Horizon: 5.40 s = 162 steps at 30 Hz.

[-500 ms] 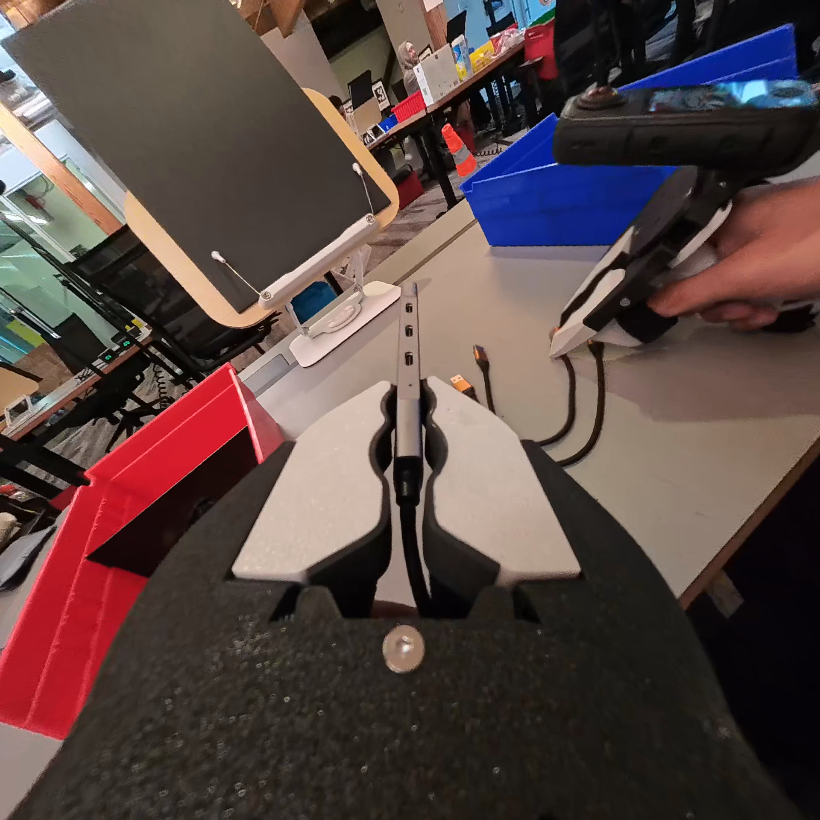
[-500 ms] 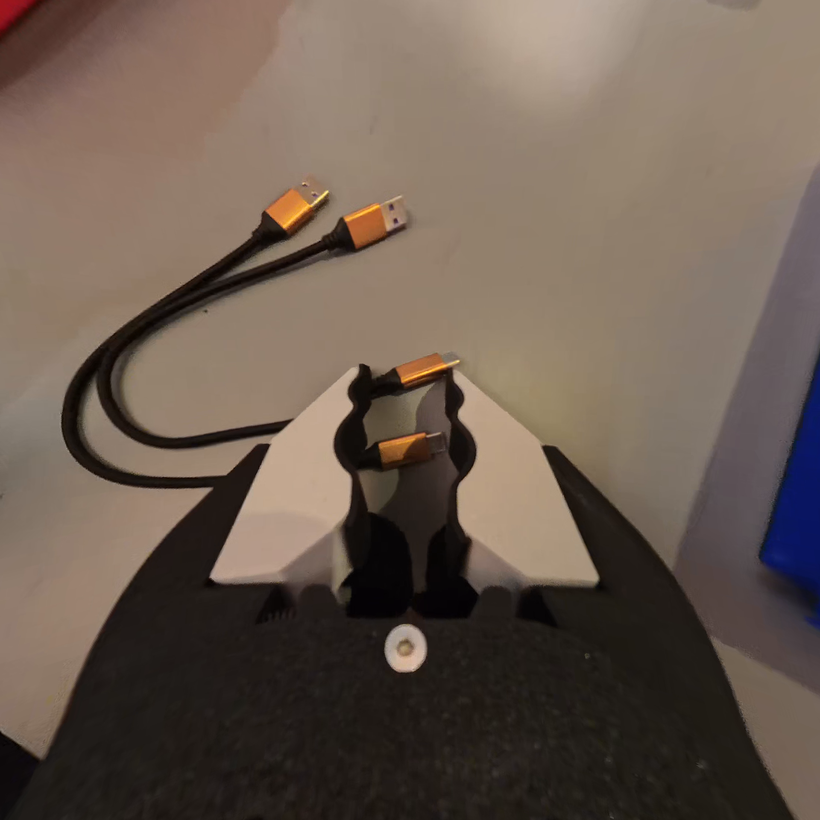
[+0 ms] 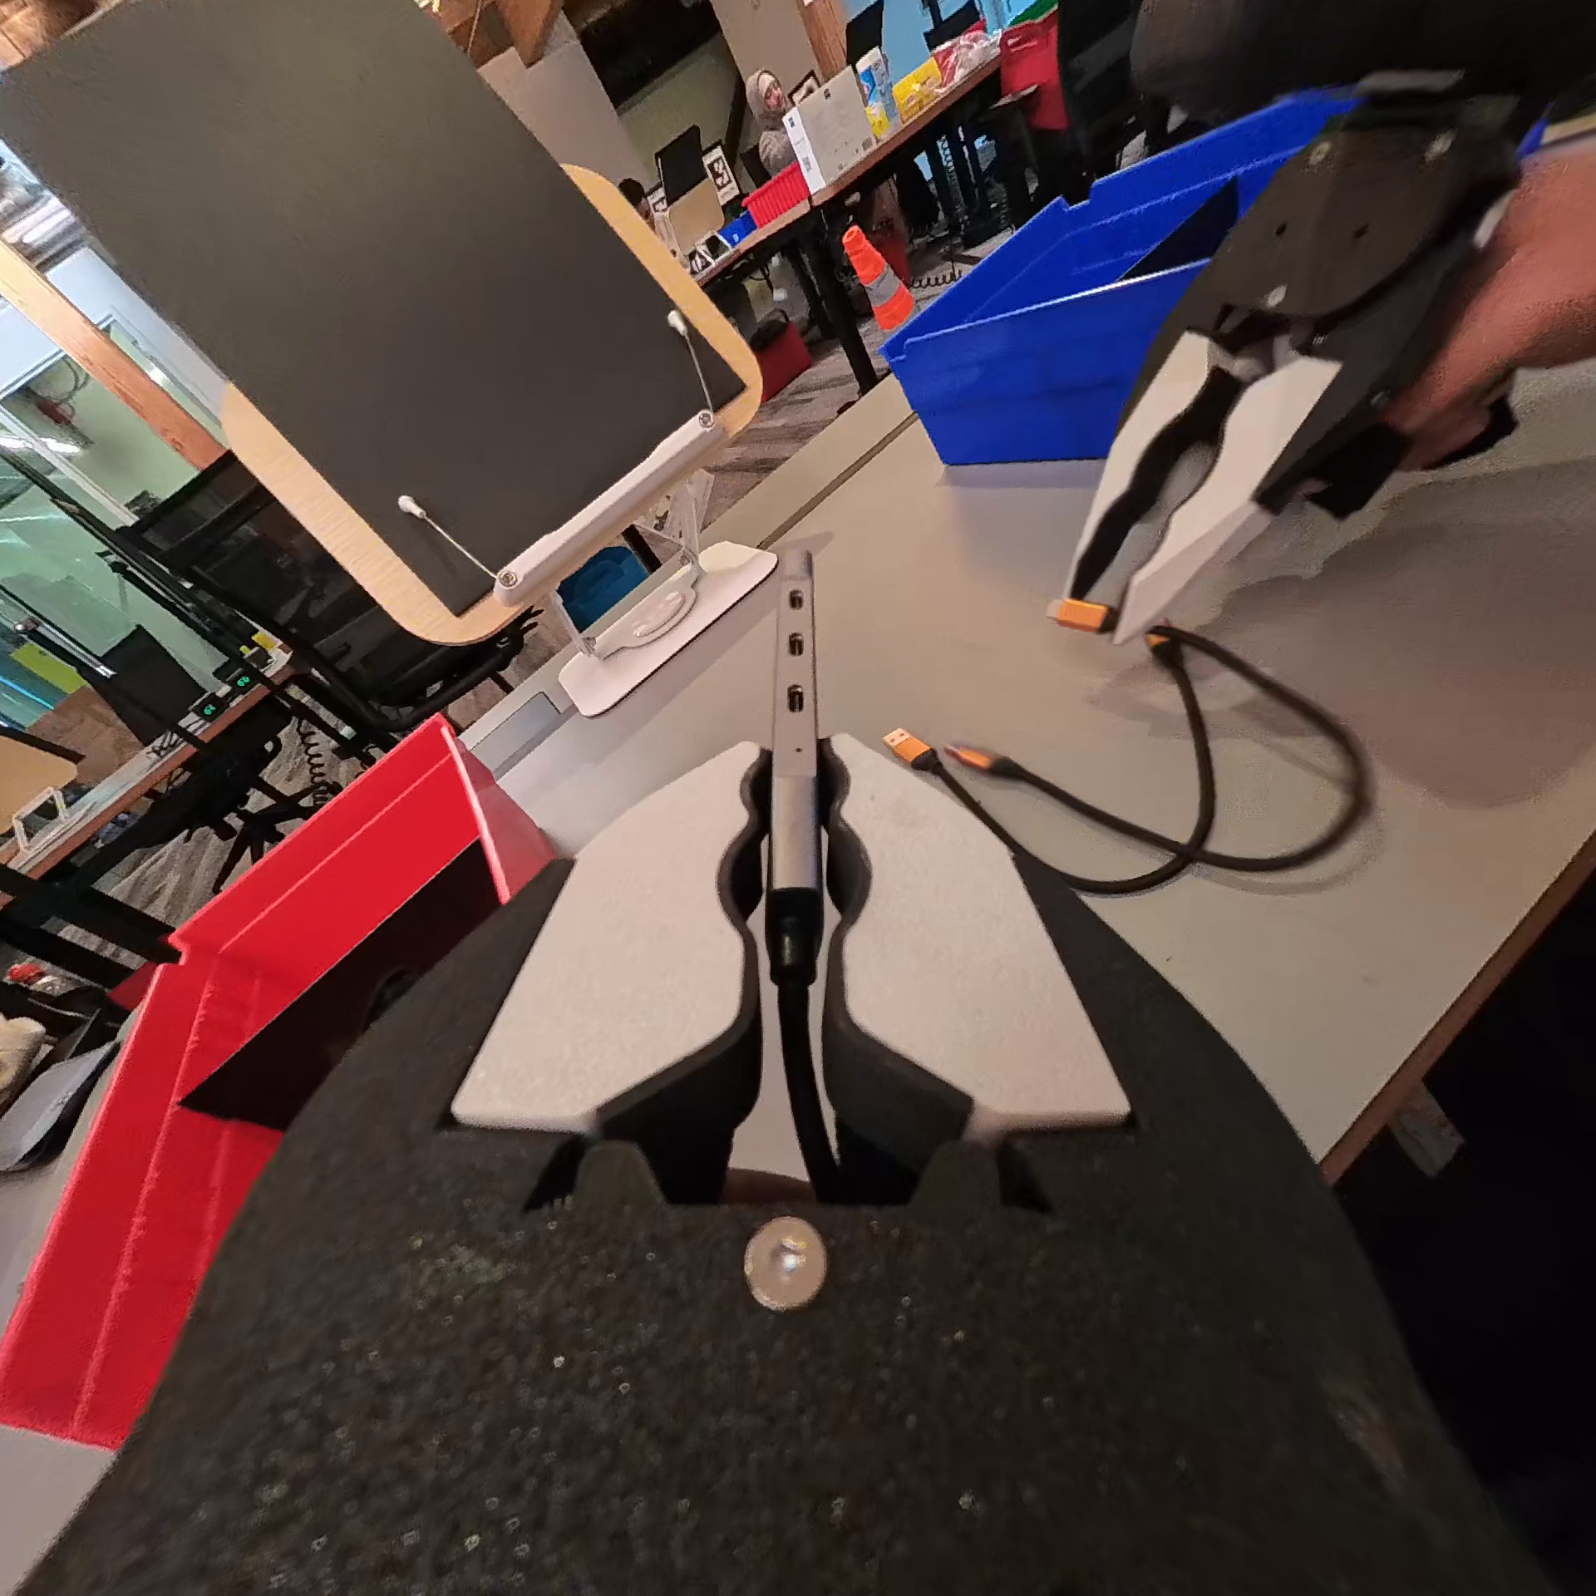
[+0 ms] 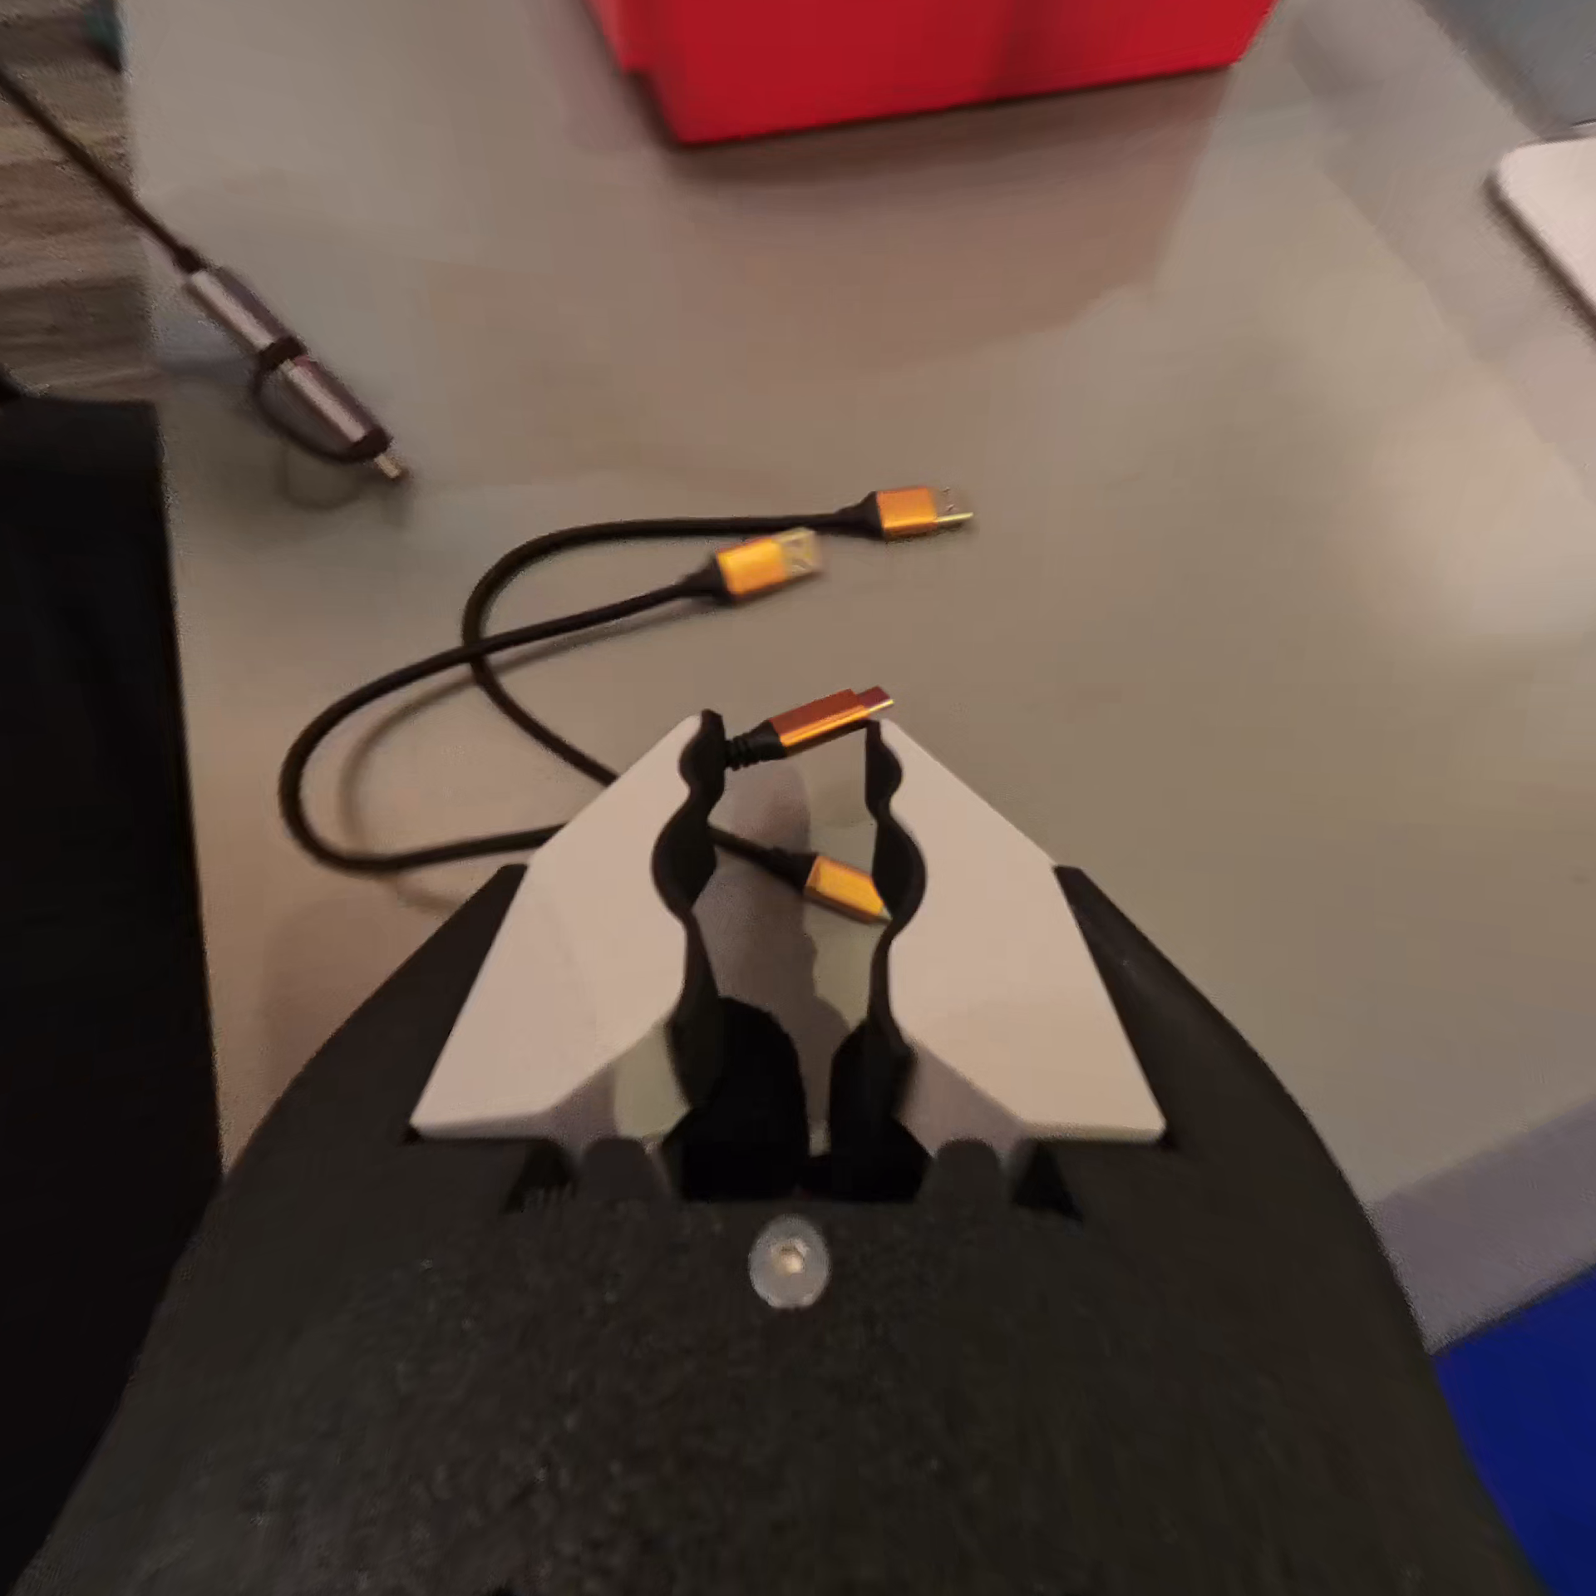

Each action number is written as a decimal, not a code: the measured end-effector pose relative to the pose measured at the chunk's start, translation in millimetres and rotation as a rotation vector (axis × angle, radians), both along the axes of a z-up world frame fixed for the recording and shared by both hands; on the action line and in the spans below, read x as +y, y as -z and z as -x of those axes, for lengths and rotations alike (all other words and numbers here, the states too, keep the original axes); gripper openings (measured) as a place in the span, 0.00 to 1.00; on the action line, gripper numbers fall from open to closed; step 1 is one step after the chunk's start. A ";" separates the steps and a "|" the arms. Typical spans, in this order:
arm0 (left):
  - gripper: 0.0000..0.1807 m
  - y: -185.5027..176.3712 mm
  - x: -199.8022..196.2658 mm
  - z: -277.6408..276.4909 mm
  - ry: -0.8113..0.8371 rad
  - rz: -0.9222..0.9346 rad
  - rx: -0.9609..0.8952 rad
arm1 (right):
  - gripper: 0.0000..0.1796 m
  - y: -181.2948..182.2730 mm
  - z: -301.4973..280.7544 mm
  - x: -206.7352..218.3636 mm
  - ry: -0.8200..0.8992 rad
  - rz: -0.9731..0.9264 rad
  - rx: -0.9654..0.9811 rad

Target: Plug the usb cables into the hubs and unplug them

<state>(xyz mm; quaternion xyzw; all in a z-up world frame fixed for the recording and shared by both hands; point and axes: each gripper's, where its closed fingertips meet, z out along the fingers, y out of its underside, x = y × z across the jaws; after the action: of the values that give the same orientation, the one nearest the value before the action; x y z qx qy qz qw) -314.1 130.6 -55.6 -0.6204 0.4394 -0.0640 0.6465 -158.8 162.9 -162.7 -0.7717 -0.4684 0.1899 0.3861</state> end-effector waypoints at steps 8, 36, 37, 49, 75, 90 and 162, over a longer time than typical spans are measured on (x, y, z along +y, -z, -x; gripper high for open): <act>0.05 2.7 -1.6 -8.8 0.024 0.001 0.008 | 0.18 28.9 -22.7 0.3 -0.047 0.048 -0.187; 0.05 6.6 19.9 -24.1 0.120 -0.194 0.265 | 0.01 -19.6 -30.2 -2.2 0.389 -0.060 -0.018; 0.05 5.6 24.5 -26.6 0.125 -0.215 0.297 | 0.01 -32.8 -28.6 -1.1 0.374 -0.023 0.044; 0.05 4.1 59.6 -79.0 0.122 -0.497 0.569 | 0.01 -111.4 28.0 -33.2 0.127 0.308 0.306; 0.05 11.6 47.1 -92.9 0.110 -0.512 0.608 | 0.01 -91.3 36.2 -37.9 0.143 0.341 0.258; 0.05 21.8 47.0 -94.9 0.093 -0.481 0.625 | 0.01 -91.9 37.3 -32.9 0.165 0.212 0.175; 0.05 31.1 46.6 -53.1 0.083 -0.336 0.406 | 0.09 35.5 -21.2 3.9 0.656 0.024 -0.126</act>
<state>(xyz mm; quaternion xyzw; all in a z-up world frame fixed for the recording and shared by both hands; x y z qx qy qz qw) -261.0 177.2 -86.6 -0.4857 0.5898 0.1093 0.6358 -137.6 166.8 -198.2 -0.8959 -0.2160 0.0127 0.3879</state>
